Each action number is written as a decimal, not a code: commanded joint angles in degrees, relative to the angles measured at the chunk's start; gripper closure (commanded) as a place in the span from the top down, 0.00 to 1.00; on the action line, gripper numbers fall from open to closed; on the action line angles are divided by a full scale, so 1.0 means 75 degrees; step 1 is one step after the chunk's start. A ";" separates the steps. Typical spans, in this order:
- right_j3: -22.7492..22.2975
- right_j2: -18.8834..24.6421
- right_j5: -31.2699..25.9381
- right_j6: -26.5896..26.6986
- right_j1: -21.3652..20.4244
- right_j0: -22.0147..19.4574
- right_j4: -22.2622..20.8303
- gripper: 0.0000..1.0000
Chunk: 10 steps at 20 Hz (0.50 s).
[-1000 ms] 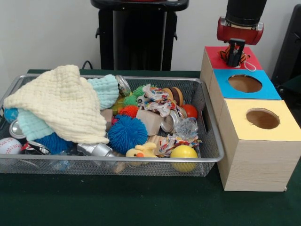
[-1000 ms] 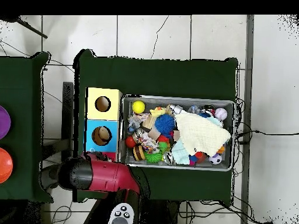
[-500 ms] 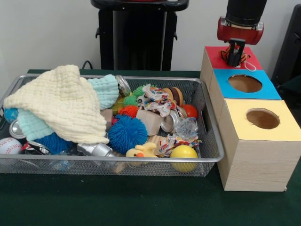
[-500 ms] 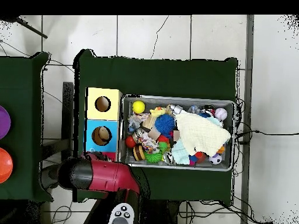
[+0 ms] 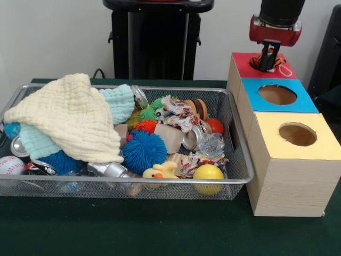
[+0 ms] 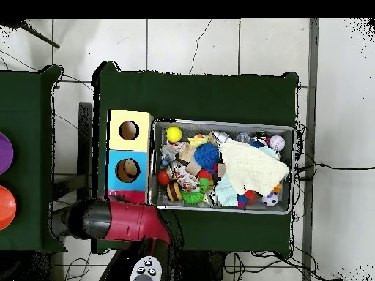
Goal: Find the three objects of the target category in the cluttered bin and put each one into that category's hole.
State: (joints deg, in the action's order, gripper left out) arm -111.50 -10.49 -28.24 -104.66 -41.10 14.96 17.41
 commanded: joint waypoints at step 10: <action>0.0559 0.0009 -0.1849 -0.1600 0.0128 0.0103 -0.0103 0.00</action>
State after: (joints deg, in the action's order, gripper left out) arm -108.76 -11.72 -35.54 -104.66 -41.64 15.84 17.38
